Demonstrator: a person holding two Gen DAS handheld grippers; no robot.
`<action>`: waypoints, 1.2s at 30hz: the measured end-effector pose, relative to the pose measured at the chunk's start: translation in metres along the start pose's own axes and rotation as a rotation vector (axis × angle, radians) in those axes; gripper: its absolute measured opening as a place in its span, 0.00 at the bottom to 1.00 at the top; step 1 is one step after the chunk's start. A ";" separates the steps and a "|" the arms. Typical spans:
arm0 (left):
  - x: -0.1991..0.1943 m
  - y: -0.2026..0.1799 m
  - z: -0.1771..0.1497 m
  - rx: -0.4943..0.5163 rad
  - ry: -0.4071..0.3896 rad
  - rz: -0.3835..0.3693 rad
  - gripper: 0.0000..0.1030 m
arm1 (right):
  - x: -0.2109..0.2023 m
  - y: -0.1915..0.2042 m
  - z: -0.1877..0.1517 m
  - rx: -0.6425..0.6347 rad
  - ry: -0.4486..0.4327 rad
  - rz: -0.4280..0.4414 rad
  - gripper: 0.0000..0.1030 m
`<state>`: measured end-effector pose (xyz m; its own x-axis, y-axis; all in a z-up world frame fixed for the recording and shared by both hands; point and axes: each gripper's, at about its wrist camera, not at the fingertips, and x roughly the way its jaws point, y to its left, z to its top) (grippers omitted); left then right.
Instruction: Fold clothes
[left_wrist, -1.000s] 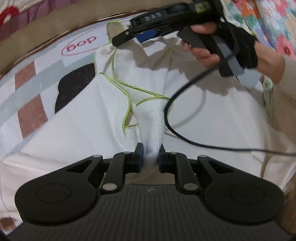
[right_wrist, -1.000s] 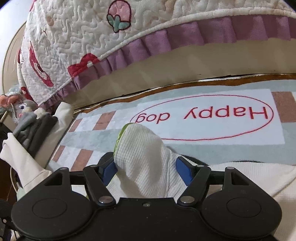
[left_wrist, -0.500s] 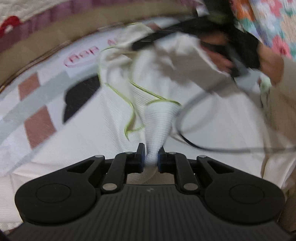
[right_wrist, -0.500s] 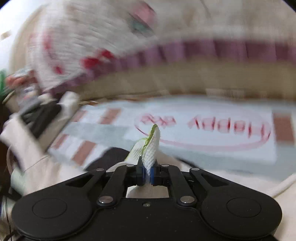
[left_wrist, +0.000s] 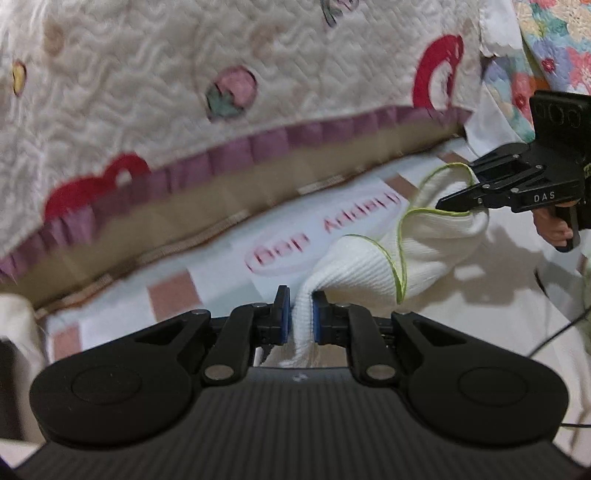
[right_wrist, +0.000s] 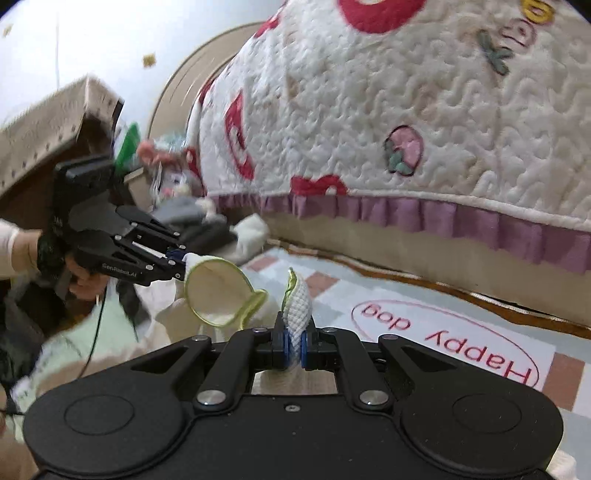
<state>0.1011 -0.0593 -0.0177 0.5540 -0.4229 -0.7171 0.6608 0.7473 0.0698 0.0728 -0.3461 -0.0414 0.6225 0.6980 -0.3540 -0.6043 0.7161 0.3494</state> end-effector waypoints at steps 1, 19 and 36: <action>0.004 0.004 0.006 0.015 -0.003 0.006 0.11 | 0.002 -0.006 0.003 0.016 -0.019 -0.002 0.08; 0.192 0.078 0.048 -0.241 0.078 0.112 0.13 | -0.025 -0.075 -0.025 0.189 0.084 -0.626 0.60; 0.296 -0.018 0.115 -0.341 0.334 0.004 0.50 | 0.020 -0.072 -0.043 0.050 0.239 -0.541 0.60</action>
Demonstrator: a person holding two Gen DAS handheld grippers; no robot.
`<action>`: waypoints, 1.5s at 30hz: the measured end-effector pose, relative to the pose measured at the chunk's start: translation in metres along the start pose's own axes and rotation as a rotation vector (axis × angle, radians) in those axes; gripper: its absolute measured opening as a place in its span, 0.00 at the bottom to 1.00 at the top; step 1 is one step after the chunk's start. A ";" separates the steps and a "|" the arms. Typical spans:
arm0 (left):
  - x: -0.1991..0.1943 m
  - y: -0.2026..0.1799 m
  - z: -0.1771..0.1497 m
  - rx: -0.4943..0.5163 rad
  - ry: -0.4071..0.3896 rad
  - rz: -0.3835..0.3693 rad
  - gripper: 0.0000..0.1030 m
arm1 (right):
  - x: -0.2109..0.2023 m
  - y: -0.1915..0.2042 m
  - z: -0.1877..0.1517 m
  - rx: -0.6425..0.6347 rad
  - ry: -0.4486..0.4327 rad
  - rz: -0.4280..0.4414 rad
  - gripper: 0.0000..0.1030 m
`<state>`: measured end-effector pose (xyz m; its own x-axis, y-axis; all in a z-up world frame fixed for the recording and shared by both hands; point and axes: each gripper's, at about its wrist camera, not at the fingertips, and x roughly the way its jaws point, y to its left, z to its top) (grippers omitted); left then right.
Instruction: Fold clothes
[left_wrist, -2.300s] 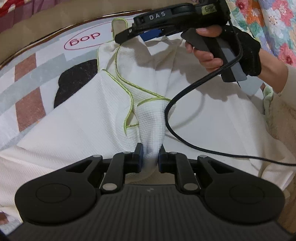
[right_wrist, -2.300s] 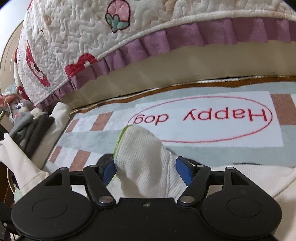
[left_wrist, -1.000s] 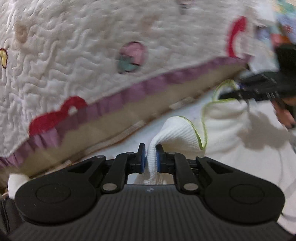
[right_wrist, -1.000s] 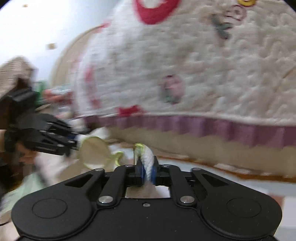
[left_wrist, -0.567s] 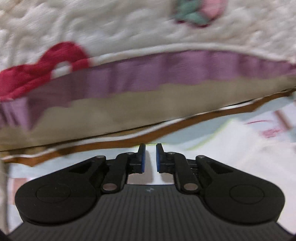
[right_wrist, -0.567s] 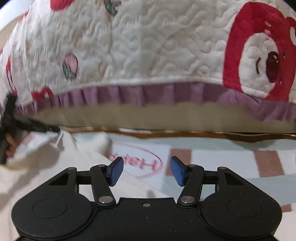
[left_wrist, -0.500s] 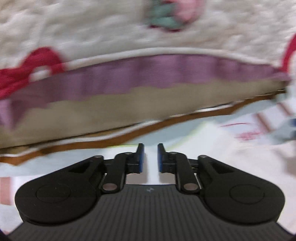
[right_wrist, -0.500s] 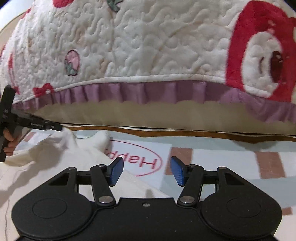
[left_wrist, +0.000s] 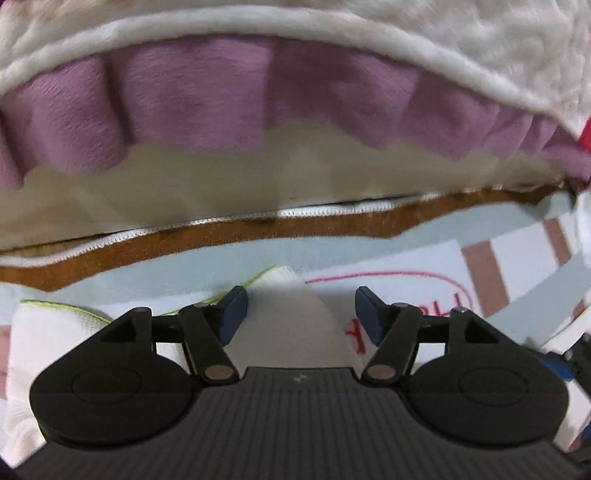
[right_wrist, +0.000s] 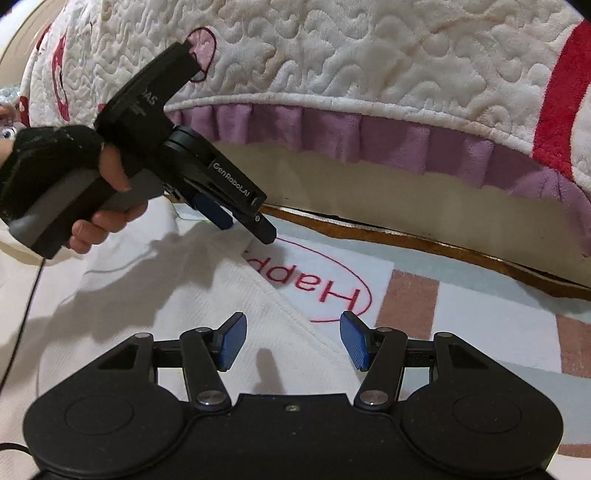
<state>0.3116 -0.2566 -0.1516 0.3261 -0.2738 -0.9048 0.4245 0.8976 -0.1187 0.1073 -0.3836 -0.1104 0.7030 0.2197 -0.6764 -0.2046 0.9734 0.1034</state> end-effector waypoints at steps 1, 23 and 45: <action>-0.003 -0.004 -0.004 0.047 -0.016 0.033 0.18 | 0.002 0.000 0.000 -0.005 0.005 -0.004 0.60; -0.104 -0.028 -0.031 0.191 -0.587 0.188 0.02 | 0.001 0.007 0.020 -0.159 -0.205 -0.118 0.02; -0.268 0.206 -0.265 -0.042 -0.252 0.443 0.44 | 0.004 0.035 0.033 0.422 0.035 0.229 0.55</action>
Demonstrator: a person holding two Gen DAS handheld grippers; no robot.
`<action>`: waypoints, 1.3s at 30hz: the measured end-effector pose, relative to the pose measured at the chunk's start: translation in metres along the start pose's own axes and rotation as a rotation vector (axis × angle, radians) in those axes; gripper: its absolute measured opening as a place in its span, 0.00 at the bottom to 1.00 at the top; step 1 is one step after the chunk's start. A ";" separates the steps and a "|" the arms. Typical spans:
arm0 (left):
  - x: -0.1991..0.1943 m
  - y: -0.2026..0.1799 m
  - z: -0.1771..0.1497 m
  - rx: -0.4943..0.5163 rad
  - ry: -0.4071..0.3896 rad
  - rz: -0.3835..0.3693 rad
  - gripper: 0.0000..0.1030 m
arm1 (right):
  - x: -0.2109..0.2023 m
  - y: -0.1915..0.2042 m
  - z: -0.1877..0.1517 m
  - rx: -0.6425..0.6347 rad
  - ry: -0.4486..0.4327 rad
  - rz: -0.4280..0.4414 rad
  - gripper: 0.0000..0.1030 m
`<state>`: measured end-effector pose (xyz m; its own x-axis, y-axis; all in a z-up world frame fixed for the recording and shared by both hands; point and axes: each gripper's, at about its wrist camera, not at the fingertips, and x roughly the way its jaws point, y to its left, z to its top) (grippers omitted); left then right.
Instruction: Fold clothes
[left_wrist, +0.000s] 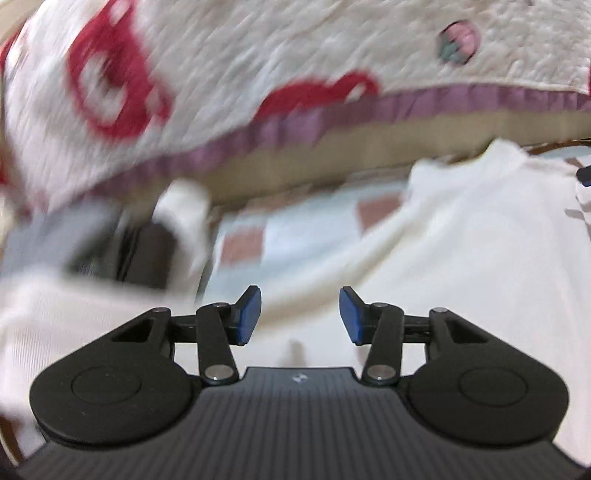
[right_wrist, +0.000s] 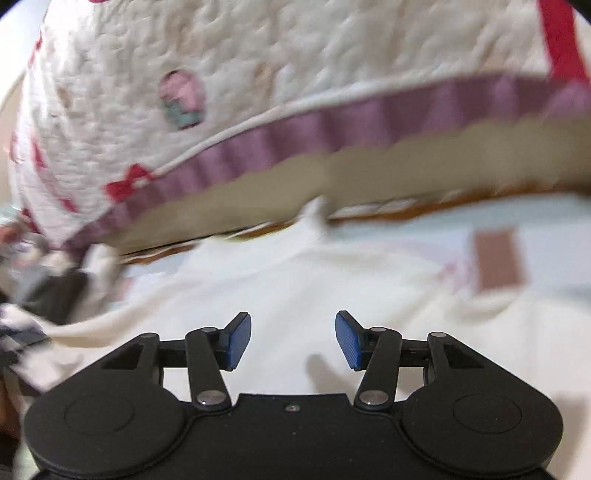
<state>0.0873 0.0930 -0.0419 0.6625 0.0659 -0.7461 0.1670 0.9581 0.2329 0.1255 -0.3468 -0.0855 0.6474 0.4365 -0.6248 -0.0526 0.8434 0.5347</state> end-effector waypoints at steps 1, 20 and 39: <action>-0.004 0.011 -0.012 -0.057 0.013 0.000 0.46 | -0.001 0.014 -0.007 -0.001 0.017 0.017 0.55; 0.004 0.114 -0.053 -0.452 -0.189 0.014 0.01 | -0.039 0.194 -0.176 -0.043 0.271 0.146 0.56; -0.114 0.044 -0.241 -0.661 -0.061 -0.502 0.31 | -0.007 0.304 -0.231 -0.386 0.308 0.158 0.63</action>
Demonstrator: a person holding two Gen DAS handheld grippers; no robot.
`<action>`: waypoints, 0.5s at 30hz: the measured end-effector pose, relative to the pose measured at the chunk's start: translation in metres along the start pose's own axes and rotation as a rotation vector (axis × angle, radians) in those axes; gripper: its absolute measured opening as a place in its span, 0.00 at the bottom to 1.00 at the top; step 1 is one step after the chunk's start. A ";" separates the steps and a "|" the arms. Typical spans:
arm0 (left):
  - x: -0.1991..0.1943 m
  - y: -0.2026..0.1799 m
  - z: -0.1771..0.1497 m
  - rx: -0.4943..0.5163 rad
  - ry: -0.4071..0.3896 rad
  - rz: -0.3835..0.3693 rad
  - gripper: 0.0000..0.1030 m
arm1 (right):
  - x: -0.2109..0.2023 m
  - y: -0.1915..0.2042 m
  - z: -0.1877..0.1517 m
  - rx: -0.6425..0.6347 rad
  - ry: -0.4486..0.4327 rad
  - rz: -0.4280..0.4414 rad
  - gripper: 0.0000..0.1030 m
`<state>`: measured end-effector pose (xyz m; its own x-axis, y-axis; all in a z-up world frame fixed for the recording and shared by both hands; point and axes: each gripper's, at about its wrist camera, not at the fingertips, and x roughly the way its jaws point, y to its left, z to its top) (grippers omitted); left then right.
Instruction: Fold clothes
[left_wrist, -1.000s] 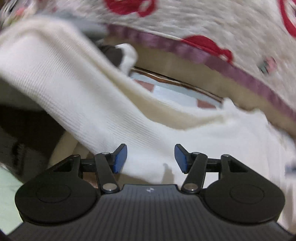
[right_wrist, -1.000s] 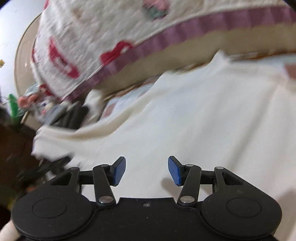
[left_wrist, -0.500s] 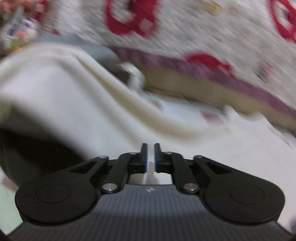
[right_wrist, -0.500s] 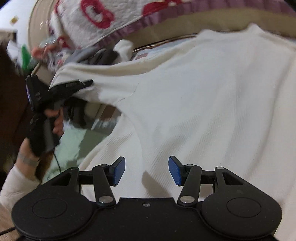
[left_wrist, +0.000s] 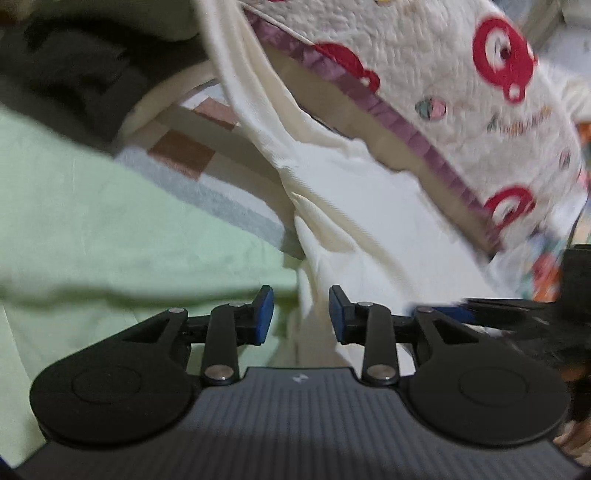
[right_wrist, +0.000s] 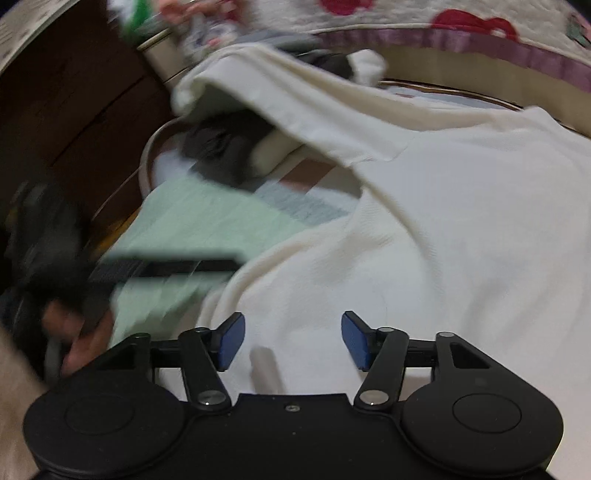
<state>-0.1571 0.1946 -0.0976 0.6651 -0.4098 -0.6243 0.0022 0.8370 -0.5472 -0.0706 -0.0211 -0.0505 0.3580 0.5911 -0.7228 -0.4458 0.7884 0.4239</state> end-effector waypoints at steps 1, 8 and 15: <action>-0.002 0.003 -0.005 -0.028 -0.018 -0.013 0.31 | 0.008 -0.005 0.006 0.058 -0.013 -0.019 0.63; -0.002 -0.010 -0.007 0.052 -0.024 -0.067 0.32 | 0.053 -0.026 0.034 0.054 -0.041 -0.110 0.06; 0.016 -0.020 -0.006 0.070 -0.001 -0.110 0.42 | 0.004 -0.037 0.039 0.023 -0.313 0.075 0.03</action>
<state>-0.1511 0.1692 -0.0998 0.6584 -0.5006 -0.5620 0.1275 0.8101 -0.5723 -0.0206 -0.0407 -0.0478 0.5611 0.6688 -0.4877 -0.4629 0.7420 0.4849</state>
